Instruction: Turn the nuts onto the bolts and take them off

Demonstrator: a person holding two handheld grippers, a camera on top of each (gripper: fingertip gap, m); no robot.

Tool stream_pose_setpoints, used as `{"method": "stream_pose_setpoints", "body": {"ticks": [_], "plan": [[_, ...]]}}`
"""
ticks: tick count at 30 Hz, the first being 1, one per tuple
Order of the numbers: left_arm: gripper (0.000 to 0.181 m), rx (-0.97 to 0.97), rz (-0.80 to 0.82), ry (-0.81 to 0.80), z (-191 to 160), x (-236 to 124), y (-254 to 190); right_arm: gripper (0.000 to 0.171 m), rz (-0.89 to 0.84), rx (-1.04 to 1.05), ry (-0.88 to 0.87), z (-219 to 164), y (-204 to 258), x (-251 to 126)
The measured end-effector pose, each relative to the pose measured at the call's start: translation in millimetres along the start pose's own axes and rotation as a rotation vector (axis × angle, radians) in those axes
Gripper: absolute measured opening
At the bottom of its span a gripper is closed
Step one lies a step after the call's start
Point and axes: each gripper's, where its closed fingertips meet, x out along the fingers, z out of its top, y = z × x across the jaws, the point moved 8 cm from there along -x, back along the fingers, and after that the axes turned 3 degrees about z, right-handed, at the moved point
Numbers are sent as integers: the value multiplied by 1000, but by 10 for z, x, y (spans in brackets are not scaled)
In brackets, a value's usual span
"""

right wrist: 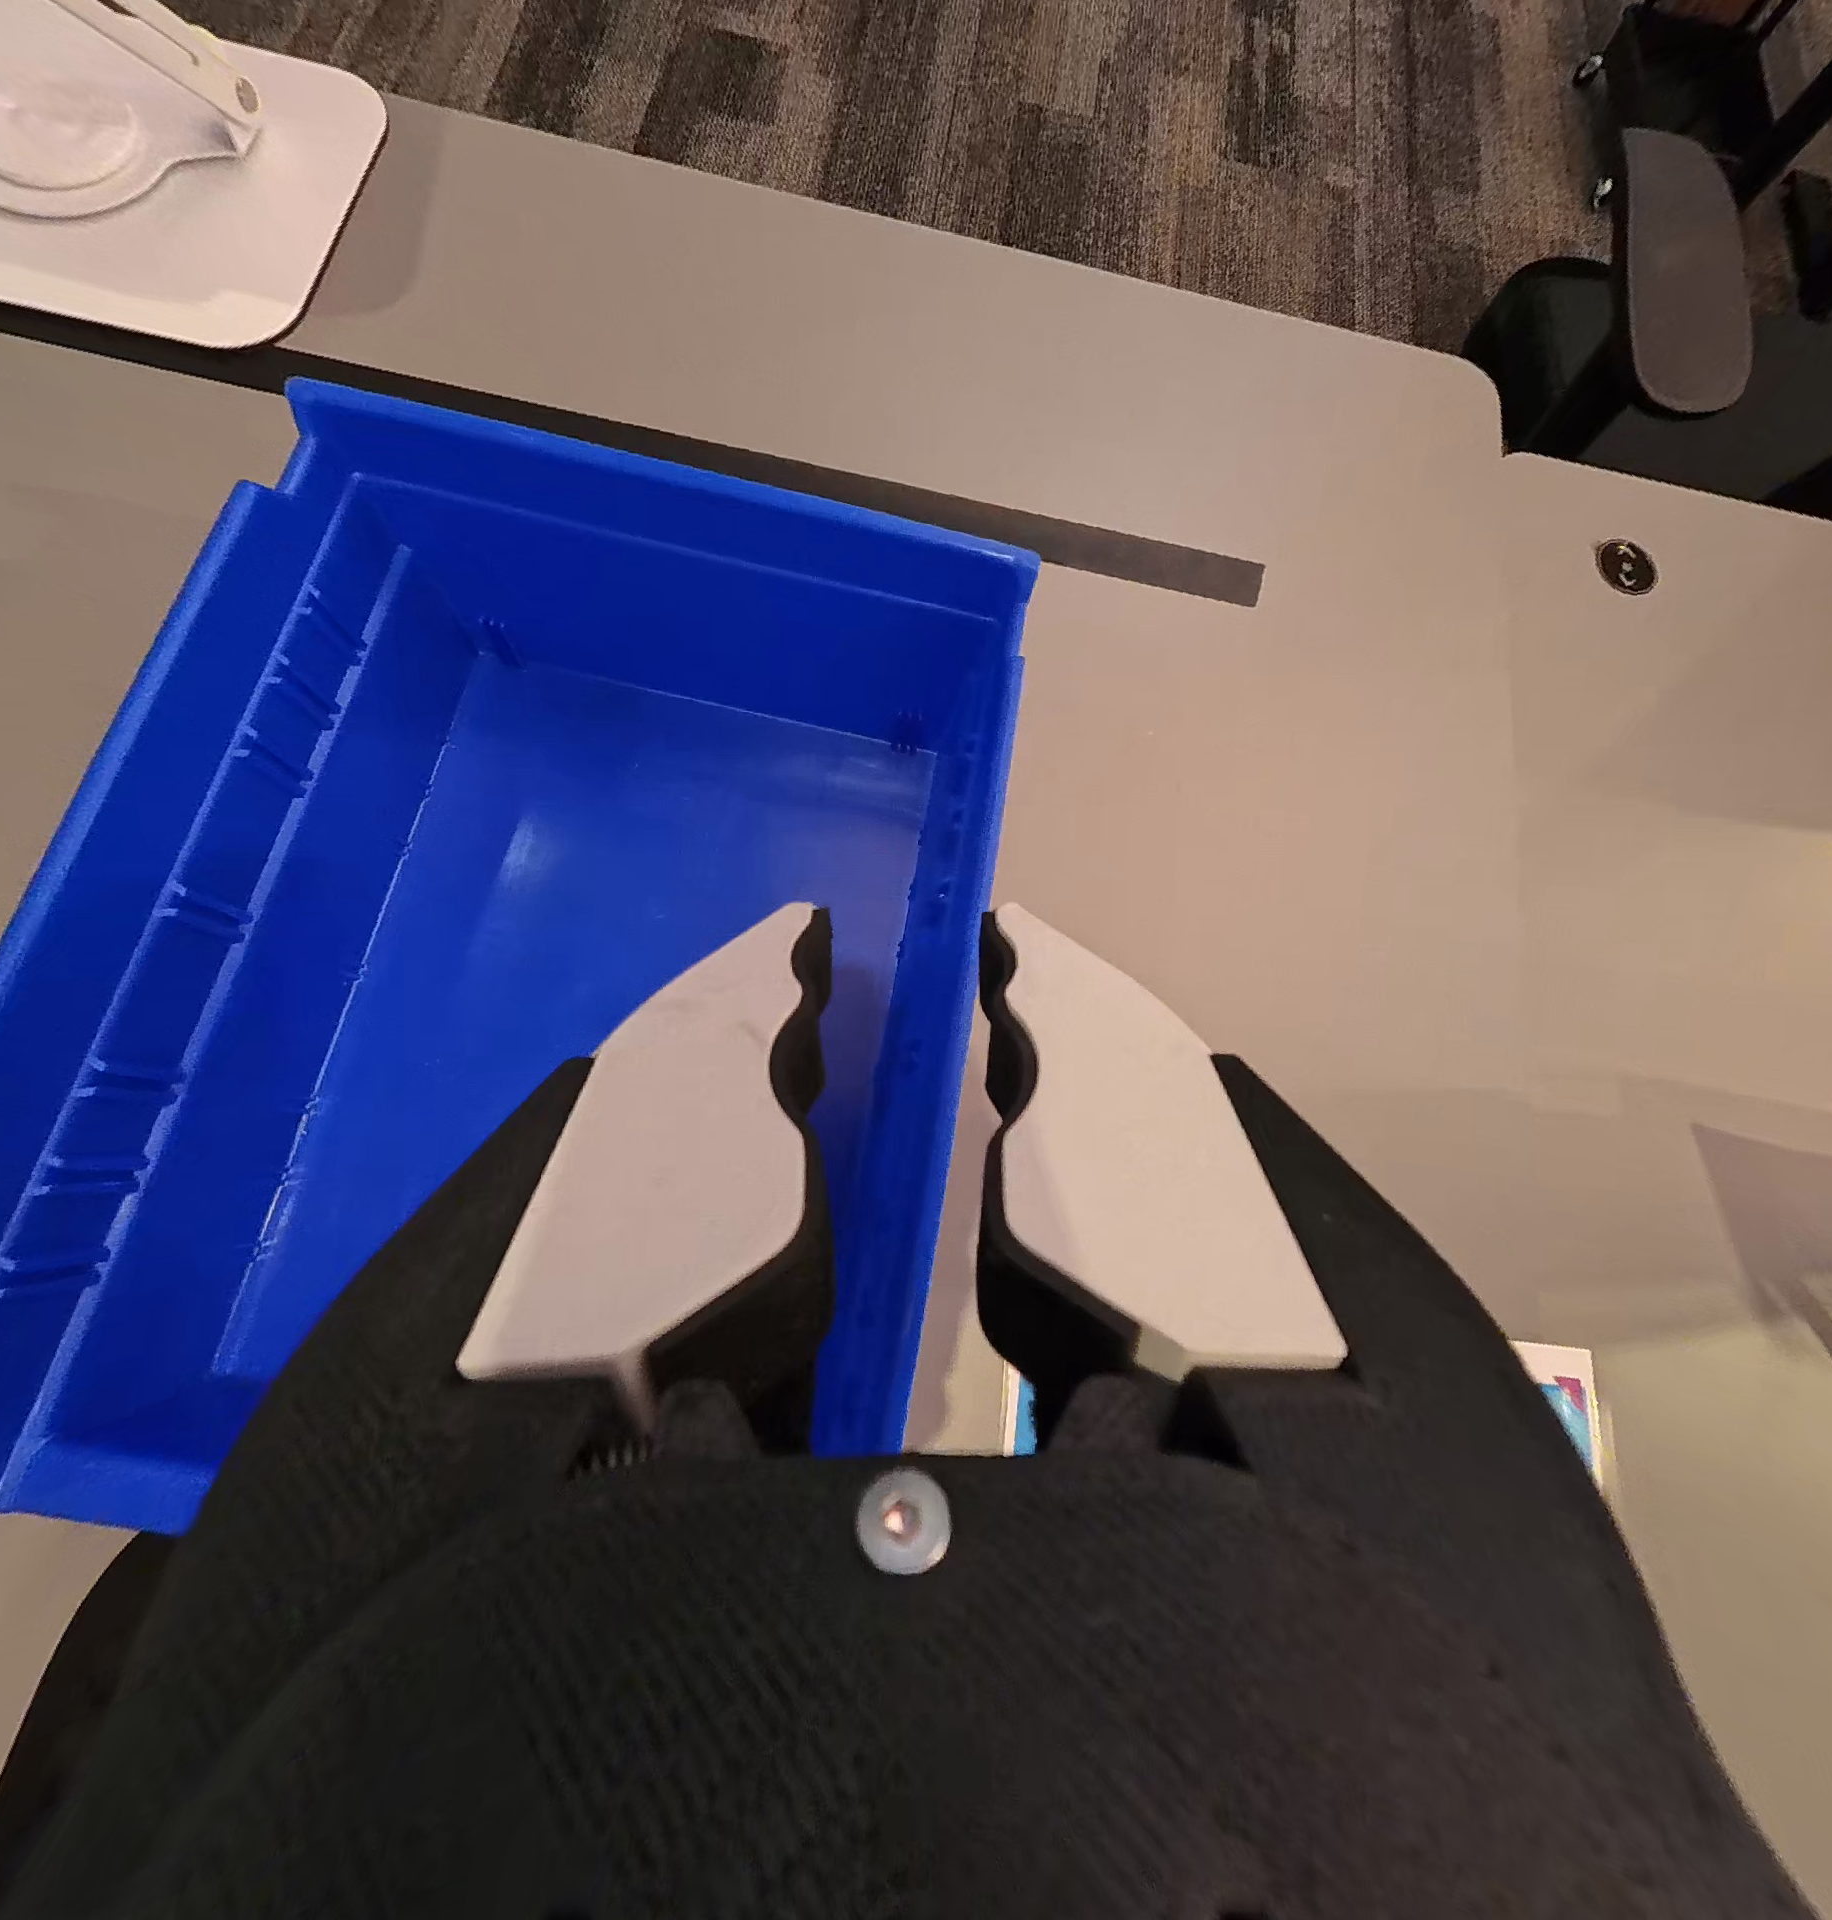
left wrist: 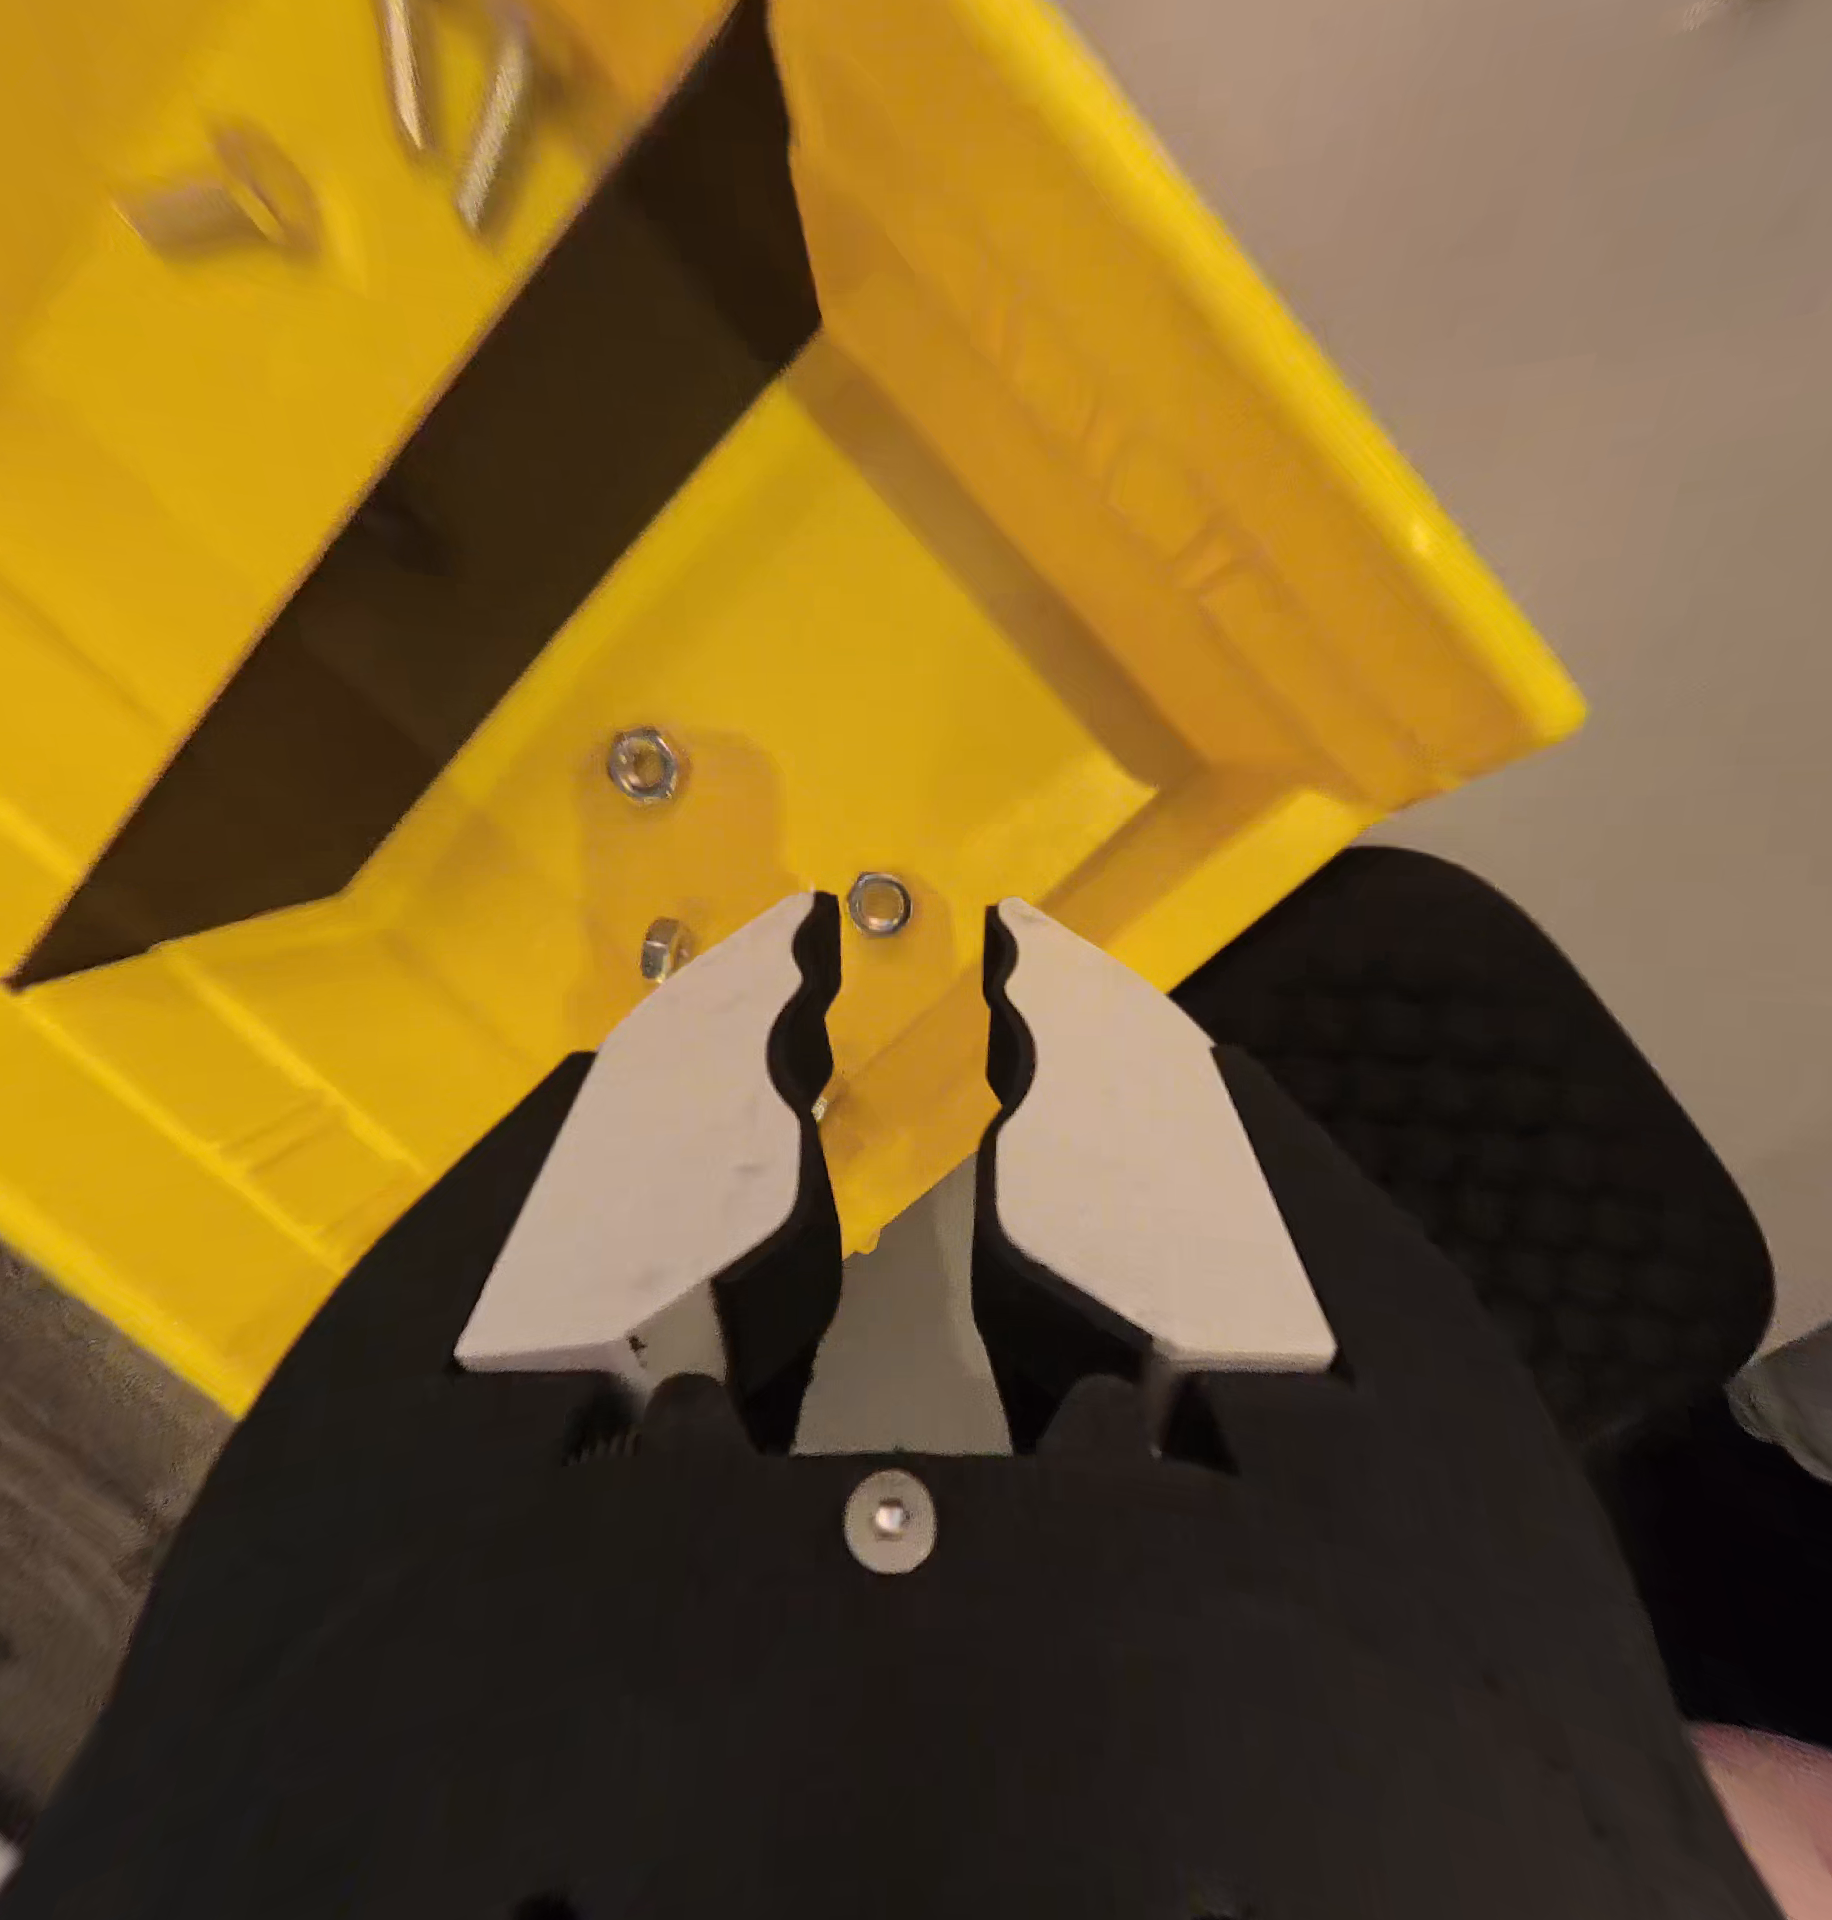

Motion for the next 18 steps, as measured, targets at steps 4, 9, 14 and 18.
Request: {"method": "stream_pose_setpoints", "body": {"ticks": [4,9,14,18], "plan": [[30,-58,-35,174,40,232,22,28,-6,-5,14,-26,0,-10],[41,-236,-51,333,34,403,66,29,-12,10,13,-71,-39,-42],[41,-386,-121,417,21,527,115,29,-11,14,25,-101,-68,-28],[38,-437,-110,469,33,550,129,29,-4,10,32,-104,-65,-5]]}}
